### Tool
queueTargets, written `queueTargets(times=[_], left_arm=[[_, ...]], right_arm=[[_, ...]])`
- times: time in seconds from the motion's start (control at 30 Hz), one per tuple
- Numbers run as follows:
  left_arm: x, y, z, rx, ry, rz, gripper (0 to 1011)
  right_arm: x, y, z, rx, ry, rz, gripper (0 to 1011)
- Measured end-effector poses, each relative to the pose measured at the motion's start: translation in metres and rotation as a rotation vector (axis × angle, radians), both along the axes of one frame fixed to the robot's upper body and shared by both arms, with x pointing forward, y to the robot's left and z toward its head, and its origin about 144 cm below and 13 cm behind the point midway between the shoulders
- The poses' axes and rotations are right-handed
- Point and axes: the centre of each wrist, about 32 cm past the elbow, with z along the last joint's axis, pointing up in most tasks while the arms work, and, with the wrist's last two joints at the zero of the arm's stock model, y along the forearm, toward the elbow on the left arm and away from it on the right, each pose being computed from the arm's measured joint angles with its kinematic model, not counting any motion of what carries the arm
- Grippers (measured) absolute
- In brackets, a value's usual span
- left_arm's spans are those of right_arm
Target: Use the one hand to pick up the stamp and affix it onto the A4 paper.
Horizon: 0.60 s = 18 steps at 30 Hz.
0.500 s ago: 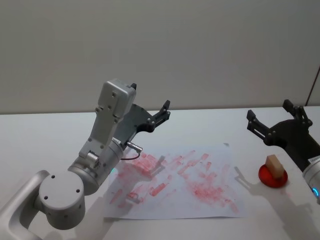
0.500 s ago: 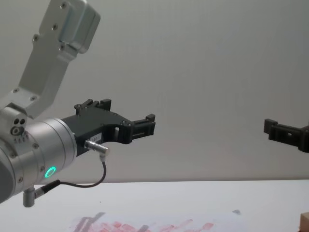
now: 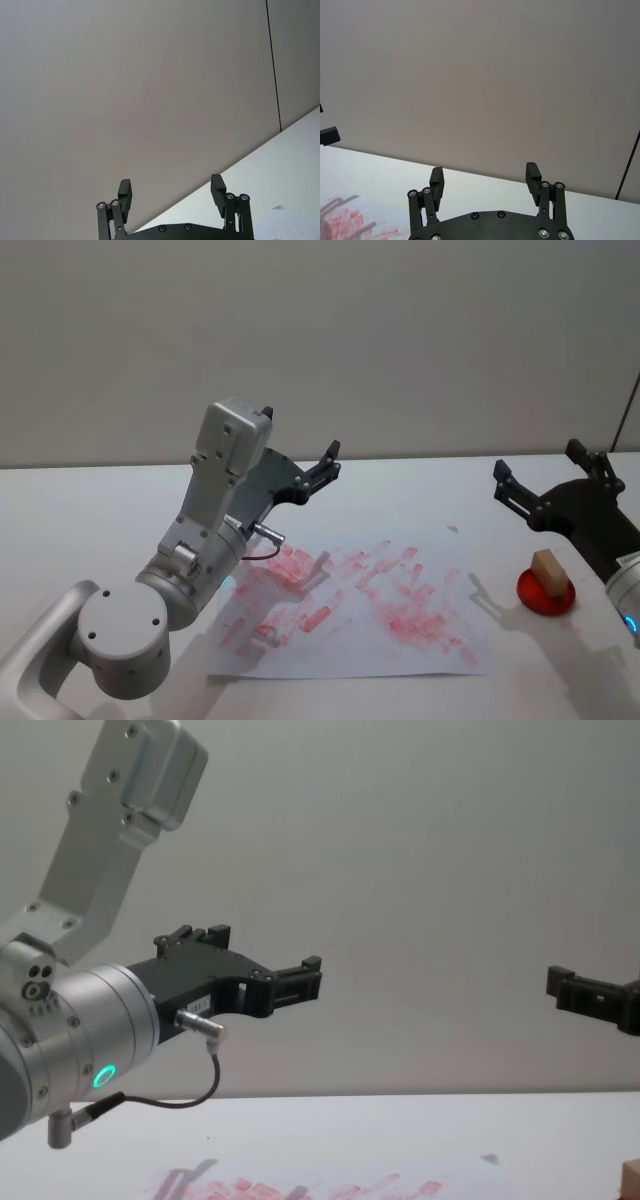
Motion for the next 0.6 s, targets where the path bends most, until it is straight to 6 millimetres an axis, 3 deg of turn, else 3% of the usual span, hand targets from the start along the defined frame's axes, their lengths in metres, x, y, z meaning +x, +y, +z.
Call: queueTargets(times=[0.6], left_arm=[[0.0,0.0,0.0,0.0,0.0,0.0,1001]], right_arm=[[0.0,0.0,0.0,0.0,0.0,0.0,1001]])
